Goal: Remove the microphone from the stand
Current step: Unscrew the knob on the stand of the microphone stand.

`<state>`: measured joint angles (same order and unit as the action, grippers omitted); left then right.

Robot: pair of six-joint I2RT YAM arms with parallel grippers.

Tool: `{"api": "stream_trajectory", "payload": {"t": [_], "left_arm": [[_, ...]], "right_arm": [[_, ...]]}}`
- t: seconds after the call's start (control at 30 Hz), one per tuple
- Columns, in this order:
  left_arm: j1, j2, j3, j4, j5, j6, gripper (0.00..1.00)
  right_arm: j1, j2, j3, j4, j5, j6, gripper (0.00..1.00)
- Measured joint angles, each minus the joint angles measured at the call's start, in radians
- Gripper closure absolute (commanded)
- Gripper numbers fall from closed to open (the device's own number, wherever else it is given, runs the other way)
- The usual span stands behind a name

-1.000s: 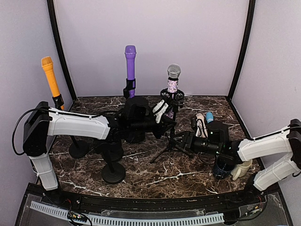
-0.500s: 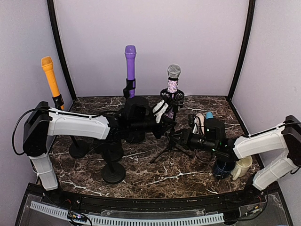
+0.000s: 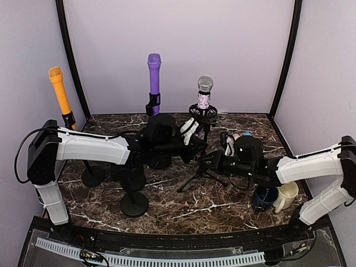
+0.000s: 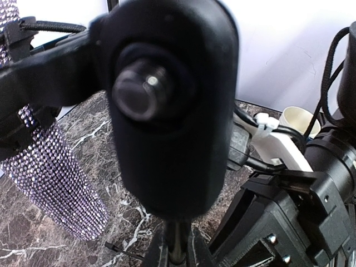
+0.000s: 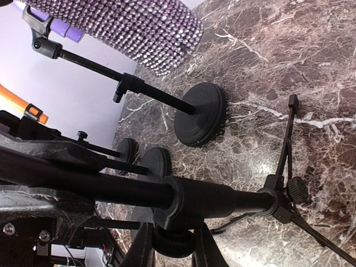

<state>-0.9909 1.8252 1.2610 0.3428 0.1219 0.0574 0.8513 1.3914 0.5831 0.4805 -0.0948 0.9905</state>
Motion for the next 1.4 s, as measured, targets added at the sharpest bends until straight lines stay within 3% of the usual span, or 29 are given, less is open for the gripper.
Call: {"api": "stream_trajectory", "payload": {"t": [0.5, 0.73, 0.8, 0.93, 1.03, 1.13, 1.4], "left_arm": [[0.001, 0.000, 0.000, 0.000, -0.012, 0.000, 1.00], [0.001, 0.000, 0.000, 0.000, -0.020, 0.000, 1.00], [0.001, 0.000, 0.000, 0.000, -0.021, 0.000, 1.00], [0.000, 0.000, 0.000, -0.001, -0.018, 0.000, 1.00], [-0.001, 0.005, 0.000, -0.012, -0.008, 0.000, 1.00], [-0.001, 0.007, 0.000, -0.019, -0.006, -0.001, 1.00], [-0.001, 0.009, 0.000, -0.019, -0.005, -0.001, 1.00]], "right_arm": [[0.171, 0.055, 0.305, -0.552, 0.446, -0.129, 1.00], [0.217, 0.111, 0.394, -0.671, 0.575, -0.128, 1.00], [0.218, 0.111, 0.393, -0.669, 0.577, -0.126, 0.87], [0.216, 0.090, 0.359, -0.629, 0.566, -0.125, 0.45], [0.206, 0.024, 0.281, -0.586, 0.568, -0.134, 0.26], [0.199, -0.046, 0.217, -0.543, 0.573, -0.141, 0.20], [0.122, -0.151, 0.037, -0.352, 0.478, -0.115, 0.19]]}}
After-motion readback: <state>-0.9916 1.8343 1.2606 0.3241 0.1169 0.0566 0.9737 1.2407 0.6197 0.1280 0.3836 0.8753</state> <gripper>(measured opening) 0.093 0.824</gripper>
